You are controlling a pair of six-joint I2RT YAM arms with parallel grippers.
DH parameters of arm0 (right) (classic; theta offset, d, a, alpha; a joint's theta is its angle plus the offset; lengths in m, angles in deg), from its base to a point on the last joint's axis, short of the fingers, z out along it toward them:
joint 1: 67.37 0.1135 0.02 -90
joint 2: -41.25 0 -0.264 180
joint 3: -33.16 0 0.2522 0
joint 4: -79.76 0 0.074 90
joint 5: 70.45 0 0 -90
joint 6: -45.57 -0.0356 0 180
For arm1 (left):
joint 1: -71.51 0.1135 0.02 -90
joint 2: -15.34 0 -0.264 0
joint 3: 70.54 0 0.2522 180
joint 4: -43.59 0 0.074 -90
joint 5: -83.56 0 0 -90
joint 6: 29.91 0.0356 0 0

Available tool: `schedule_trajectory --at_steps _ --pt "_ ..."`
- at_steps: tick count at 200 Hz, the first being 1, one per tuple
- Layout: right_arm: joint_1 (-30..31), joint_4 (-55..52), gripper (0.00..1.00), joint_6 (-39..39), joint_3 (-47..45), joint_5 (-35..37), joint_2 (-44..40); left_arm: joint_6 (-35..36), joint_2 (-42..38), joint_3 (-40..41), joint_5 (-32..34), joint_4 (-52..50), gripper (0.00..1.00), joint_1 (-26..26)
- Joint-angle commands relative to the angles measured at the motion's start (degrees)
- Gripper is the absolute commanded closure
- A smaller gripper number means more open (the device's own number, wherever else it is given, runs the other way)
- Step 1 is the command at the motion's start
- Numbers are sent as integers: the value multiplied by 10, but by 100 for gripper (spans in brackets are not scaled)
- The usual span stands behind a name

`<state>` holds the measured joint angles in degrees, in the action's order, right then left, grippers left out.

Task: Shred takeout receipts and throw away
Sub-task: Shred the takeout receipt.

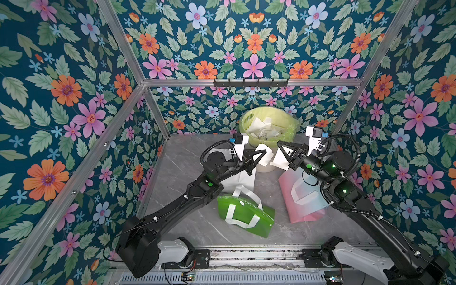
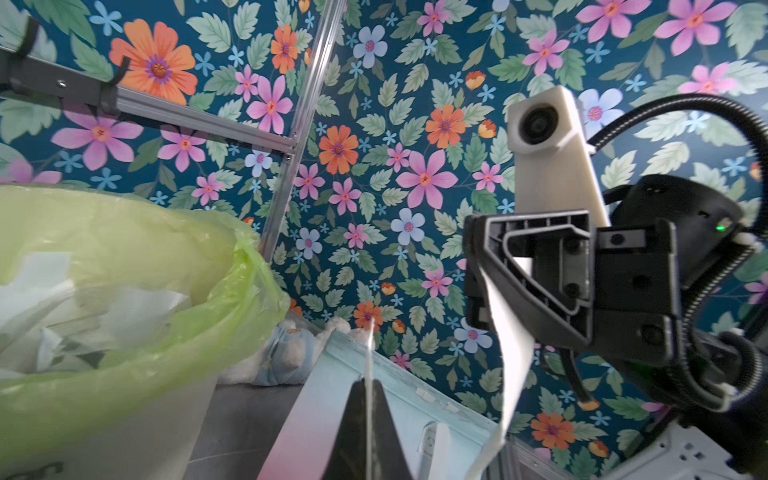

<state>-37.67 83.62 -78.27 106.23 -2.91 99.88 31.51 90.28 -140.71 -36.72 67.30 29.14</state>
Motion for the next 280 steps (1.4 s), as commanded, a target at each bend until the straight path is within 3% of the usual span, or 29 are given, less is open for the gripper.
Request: schedule_trajectory --at_steps 1,56,280 --pt "2 38 100 -28 10 -25 12 -52 7 -3 -54 84 100 1" --pt "2 34 100 -13 18 -14 22 -83 13 4 -98 133 96 0" --pt "2 17 100 28 12 14 17 -227 58 0 -101 239 90 -7"
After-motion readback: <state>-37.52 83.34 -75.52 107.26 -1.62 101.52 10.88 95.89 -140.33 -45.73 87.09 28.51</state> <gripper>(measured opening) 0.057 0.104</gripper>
